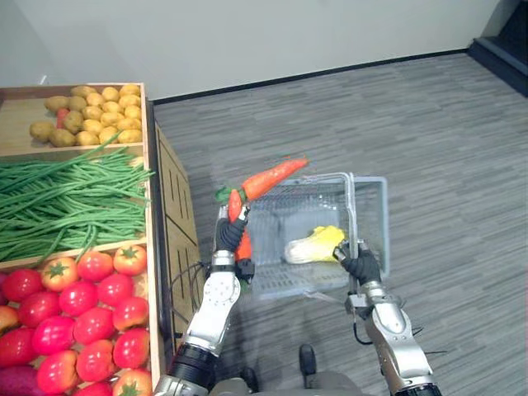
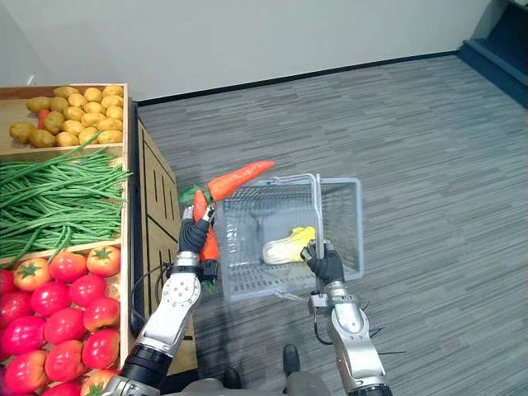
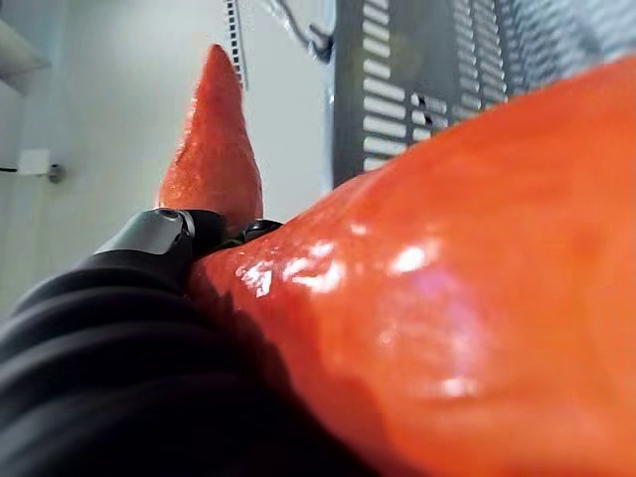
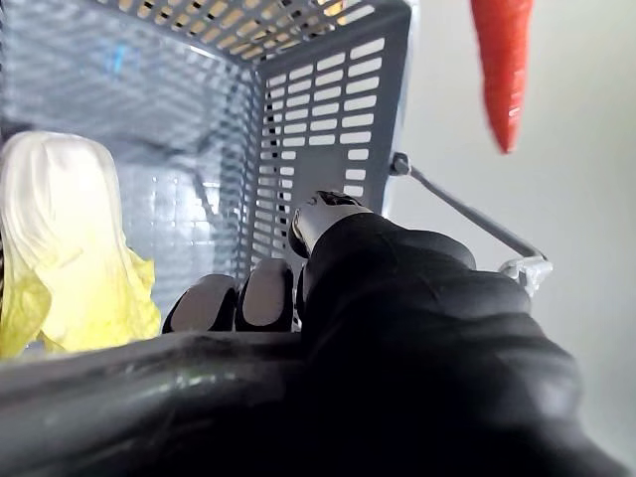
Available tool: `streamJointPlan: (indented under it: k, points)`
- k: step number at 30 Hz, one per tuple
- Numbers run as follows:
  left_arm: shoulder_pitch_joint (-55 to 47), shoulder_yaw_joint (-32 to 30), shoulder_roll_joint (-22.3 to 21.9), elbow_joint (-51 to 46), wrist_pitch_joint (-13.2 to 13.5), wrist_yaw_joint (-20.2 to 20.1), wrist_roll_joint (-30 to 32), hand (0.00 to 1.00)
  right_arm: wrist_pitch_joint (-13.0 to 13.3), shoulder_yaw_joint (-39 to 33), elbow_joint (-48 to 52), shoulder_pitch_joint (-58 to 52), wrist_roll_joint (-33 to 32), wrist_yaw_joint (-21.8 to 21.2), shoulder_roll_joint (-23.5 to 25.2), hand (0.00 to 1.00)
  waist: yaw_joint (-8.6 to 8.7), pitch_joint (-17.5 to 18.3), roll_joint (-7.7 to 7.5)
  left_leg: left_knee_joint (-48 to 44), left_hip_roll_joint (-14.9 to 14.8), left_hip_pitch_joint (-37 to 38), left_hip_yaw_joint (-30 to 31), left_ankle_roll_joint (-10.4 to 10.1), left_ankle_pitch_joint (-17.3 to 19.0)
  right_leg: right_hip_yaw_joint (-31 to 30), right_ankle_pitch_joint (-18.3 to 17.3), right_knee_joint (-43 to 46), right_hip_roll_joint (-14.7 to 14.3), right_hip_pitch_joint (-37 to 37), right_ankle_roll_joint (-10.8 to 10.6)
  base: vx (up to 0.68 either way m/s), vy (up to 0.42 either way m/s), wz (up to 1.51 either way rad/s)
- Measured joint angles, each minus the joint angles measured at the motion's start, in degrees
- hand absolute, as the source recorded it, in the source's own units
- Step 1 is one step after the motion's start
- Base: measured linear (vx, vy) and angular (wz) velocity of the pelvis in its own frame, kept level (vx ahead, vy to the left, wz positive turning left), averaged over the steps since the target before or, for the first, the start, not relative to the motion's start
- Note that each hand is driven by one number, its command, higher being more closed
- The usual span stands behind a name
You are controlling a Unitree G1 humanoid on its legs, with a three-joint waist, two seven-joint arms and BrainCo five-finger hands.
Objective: Pick vegetable in the basket
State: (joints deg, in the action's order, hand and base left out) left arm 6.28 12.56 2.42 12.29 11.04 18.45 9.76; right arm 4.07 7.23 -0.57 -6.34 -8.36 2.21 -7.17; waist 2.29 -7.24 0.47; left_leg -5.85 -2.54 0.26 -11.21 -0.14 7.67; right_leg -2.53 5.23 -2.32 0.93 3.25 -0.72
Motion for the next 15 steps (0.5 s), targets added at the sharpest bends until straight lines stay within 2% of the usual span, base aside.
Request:
streamJointPlan:
  k: [3, 8, 11, 15]
  points:
    - [0.0, 1.3, 0.5, 4.6, -0.3, -1.0, 0.0, 1.0, -0.1, 1.2, 0.0, 0.1, 0.0, 0.2, 0.0, 1.0, -0.01, 0.1, -0.11, 0.5, 0.4, 0.0, 0.1, 0.4, -0.3, 0.0, 0.0, -0.1, 0.3, 0.1, 0.0, -0.01, 0.009, 0.01]
    - [-0.1, 3.0, 0.6, 12.2, -1.7, -1.2, 0.0, 1.0, -0.2, 4.8, 0.0, 0.1, -0.1, 0.4, 0.6, 1.0, 0.04, 1.2, -2.15, 1.9, 1.0, 0.0, 0.2, 0.5, -1.3, -0.4, 0.2, -1.0, 0.8, 0.3, -0.3, -0.04, 0.009, 0.0]
    - [0.3, 3.0, 0.6, 15.1, -1.8, -0.9, 0.0, 1.0, -0.2, 6.7, 0.0, 0.2, -0.2, 0.3, 0.6, 1.0, 0.07, 1.5, -2.51, 1.9, 1.1, -0.2, 0.2, 0.5, -1.3, -0.7, 0.4, -1.0, 0.8, 0.6, -0.5, -0.03, 0.001, -0.04]
    - [2.9, 3.1, 0.6, 18.8, -2.0, -0.9, 0.0, 1.0, -0.2, 8.8, 0.0, 0.4, -3.5, 0.3, 0.6, 1.0, 0.12, 1.5, -2.67, 2.0, 1.2, -0.7, 0.0, 0.4, -1.4, -0.9, 1.0, -1.7, 1.0, 1.0, -0.7, -0.02, 0.002, -0.01]
